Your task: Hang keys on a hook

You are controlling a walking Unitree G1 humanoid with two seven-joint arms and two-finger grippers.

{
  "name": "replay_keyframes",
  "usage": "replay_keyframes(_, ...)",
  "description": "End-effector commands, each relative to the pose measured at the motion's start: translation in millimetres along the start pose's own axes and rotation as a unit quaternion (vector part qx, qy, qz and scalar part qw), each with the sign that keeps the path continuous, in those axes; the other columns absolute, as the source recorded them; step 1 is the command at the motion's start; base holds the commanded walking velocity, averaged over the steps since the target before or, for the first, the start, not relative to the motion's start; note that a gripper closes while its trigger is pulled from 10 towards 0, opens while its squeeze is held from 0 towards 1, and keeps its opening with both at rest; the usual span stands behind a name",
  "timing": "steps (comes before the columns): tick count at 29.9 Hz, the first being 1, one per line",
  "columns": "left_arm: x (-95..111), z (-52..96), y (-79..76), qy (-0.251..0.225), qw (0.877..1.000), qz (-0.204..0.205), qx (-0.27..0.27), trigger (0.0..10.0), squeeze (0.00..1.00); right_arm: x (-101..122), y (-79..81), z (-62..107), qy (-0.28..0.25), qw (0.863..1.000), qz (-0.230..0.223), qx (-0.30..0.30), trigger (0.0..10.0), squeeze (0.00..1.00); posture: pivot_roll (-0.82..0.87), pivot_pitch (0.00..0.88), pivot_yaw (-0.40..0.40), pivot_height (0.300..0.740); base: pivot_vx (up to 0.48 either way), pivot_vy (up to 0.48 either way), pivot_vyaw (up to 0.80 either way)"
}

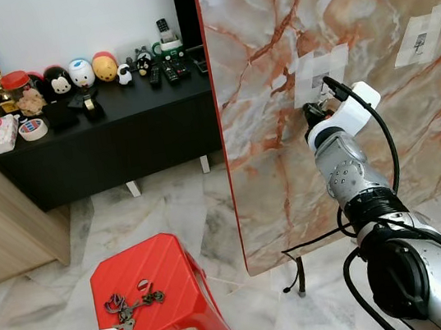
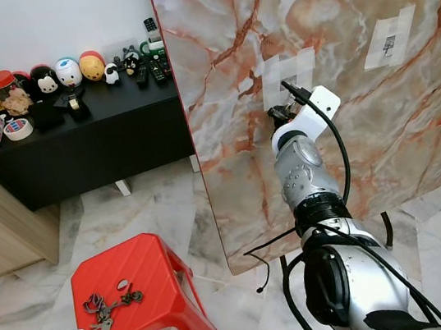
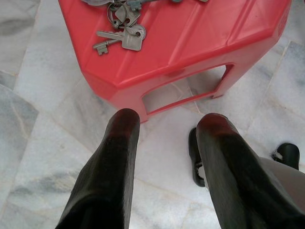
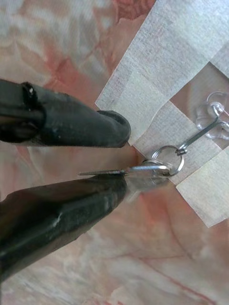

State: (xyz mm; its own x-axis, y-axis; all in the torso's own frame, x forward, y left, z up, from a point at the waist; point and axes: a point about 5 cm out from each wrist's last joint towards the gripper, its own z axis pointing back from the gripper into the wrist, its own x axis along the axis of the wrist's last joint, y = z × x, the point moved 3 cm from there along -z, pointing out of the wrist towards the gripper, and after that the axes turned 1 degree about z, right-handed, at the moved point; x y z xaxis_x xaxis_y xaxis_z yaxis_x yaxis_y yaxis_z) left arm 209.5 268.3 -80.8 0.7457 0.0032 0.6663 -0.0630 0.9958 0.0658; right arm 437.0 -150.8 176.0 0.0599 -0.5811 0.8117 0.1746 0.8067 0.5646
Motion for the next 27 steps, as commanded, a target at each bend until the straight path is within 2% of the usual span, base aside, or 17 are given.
replay_keyframes(1, -5, 2.0, 6.5, 0.011, 1.0, -0.009, 0.007, 10.0, 0.0, 4, 0.7, 0.3, -0.01, 1.0, 0.017, 0.002, 10.0, 1.0, 0.07, 0.054, 0.03, 0.74, 0.0, 0.0, 0.0)
replay_keyframes(4, -5, 2.0, 6.6, 0.012, 1.0, -0.009, 0.007, 10.0, 0.0, 4, 1.7, 1.8, -0.02, 0.999, 0.032, 0.006, 10.0, 1.0, 0.06, 0.052, 0.031, 0.74, 0.0, 0.0, 0.0)
replay_keyframes(5, -5, 2.0, 6.5, 0.012, 1.0, -0.009, 0.007, 10.0, 0.0, 1, 0.9, 3.4, -0.02, 0.999, 0.036, 0.005, 10.0, 0.78, 0.06, 0.052, 0.031, 0.74, 0.0, 0.0, 0.0)
replay_keyframes(6, -5, 2.2, 6.5, 0.013, 1.0, -0.009, 0.006, 10.0, 0.0, -4, -2.7, 6.2, -0.02, 0.999, 0.037, -0.001, 10.0, 0.0, 0.06, 0.031, 0.031, 0.74, 0.0, 0.0, 0.0)
replay_keyframes(11, -9, 2.8, 5.2, 0.017, 1.0, -0.013, 0.002, 10.0, 0.0, -30, -25.4, 21.0, -0.005, 0.998, 0.061, -0.022, 10.0, 0.0, 0.05, 0.0, 0.026, 0.74, 0.0, 0.0, 0.0)
replay_keyframes(13, -10, 3.0, 4.8, 0.018, 1.0, -0.013, 0.001, 10.0, 0.0, -33, -29.6, 23.3, -0.002, 0.997, 0.069, -0.024, 10.0, 0.0, 0.05, 0.0, 0.025, 0.74, 0.0, 0.0, 0.0)
replay_keyframes(16, -10, 2.9, 3.5, 0.017, 1.0, -0.012, 0.001, 10.0, 0.0, -43, -50.2, 31.2, 0.006, 0.993, 0.115, -0.031, 10.0, 0.0, 0.05, 0.0, 0.019, 0.74, 0.0, 0.0, 0.0)
replay_keyframes(17, -10, 2.8, 3.3, 0.016, 1.0, -0.008, 0.003, 10.0, 0.0, -52, -59.5, 33.7, 0.016, 0.987, 0.157, -0.029, 10.0, 0.0, 0.05, 0.0, 0.016, 0.74, 0.0, 0.0, 0.0)
replay_keyframes(19, -10, 2.7, 3.2, 0.014, 1.0, -0.004, 0.005, 10.0, 0.0, -63, -69.7, 37.1, 0.032, 0.977, 0.211, -0.022, 10.0, 0.0, 0.04, 0.0, 0.017, 0.74, 0.0, 0.0, 0.0)
replay_keyframes(22, -10, 2.4, 3.2, 0.015, 1.0, -0.003, 0.007, 10.0, 0.0, -91, -92.0, 43.6, 0.086, 0.966, 0.24, -0.035, 10.0, 0.0, 0.04, 0.0, 0.014, 0.74, 0.0, 0.0, 0.0)
replay_keyframes(23, -10, 2.3, 2.9, 0.017, 1.0, -0.005, 0.006, 10.0, 0.0, -109, -109.7, 50.6, 0.122, 0.956, 0.263, -0.053, 10.0, 0.0, 0.04, 0.0, 0.014, 0.74, 0.0, 0.0, 0.0)
replay_keyframes(25, -9, 2.1, 2.4, 0.017, 1.0, -0.006, 0.006, 10.0, 0.0, -121, -123.6, 58.1, 0.148, 0.944, 0.287, -0.069, 10.0, 0.0, 0.05, 0.0, 0.011, 0.74, 0.0, 0.0, 0.0)
replay_keyframes(27, -8, 1.8, 2.1, 0.011, 1.0, -0.002, 0.008, 10.0, 0.0, -142, -141.7, 72.5, 0.193, 0.931, 0.298, -0.09, 10.0, 0.0, 0.06, 0.0, 0.007, 0.74, 0.0, 0.0, 0.0)
